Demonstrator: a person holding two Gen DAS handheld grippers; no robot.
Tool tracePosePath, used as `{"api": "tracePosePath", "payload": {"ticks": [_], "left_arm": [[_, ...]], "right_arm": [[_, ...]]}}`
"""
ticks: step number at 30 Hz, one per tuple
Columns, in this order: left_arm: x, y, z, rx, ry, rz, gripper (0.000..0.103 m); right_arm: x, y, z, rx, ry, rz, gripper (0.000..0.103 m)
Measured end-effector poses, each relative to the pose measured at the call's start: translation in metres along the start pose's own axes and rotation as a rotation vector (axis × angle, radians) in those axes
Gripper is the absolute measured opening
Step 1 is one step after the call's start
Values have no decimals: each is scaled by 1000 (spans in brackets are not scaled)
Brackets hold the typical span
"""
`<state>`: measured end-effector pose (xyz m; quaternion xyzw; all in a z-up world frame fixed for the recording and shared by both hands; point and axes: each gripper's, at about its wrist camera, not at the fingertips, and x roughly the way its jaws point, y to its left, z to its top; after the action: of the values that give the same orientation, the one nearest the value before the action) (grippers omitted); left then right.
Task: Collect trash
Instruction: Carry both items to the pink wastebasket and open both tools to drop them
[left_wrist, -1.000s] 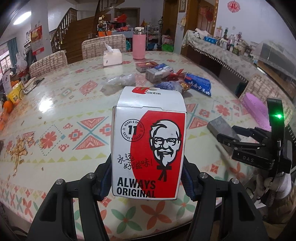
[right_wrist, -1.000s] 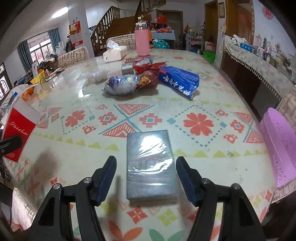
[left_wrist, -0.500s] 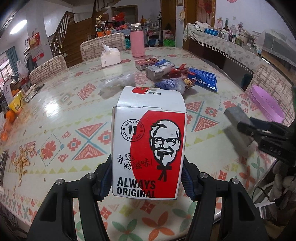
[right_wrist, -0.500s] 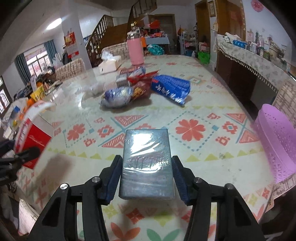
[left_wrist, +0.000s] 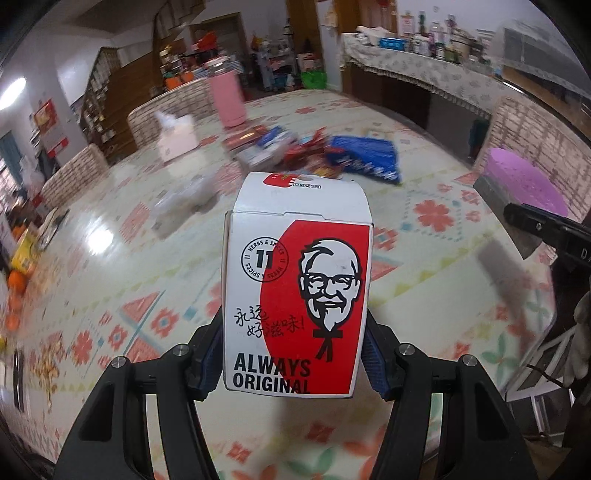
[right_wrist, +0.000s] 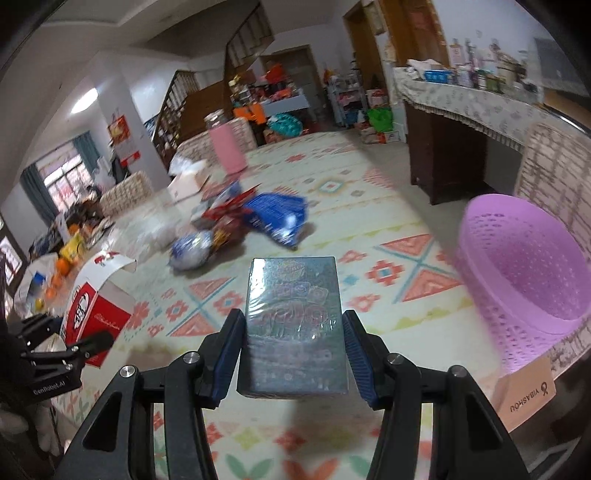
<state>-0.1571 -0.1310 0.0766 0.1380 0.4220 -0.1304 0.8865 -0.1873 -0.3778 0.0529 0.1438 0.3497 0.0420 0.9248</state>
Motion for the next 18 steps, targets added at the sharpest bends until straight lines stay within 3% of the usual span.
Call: {"api": "tracePosePath", "payload": {"ticks": [5,14,18], "left_arm": [[-1,-37,28,62,-25,-90,62],[-1,-129,103,182,-85,-337,62],[15,-174,139,210,-70,-443,62]], "right_arm": [[-18,-42,10,76,-37,-29,58],[-51,-124,29,182,-114,-156,58],[-55,-166,37,258,-132,-185,58]]}}
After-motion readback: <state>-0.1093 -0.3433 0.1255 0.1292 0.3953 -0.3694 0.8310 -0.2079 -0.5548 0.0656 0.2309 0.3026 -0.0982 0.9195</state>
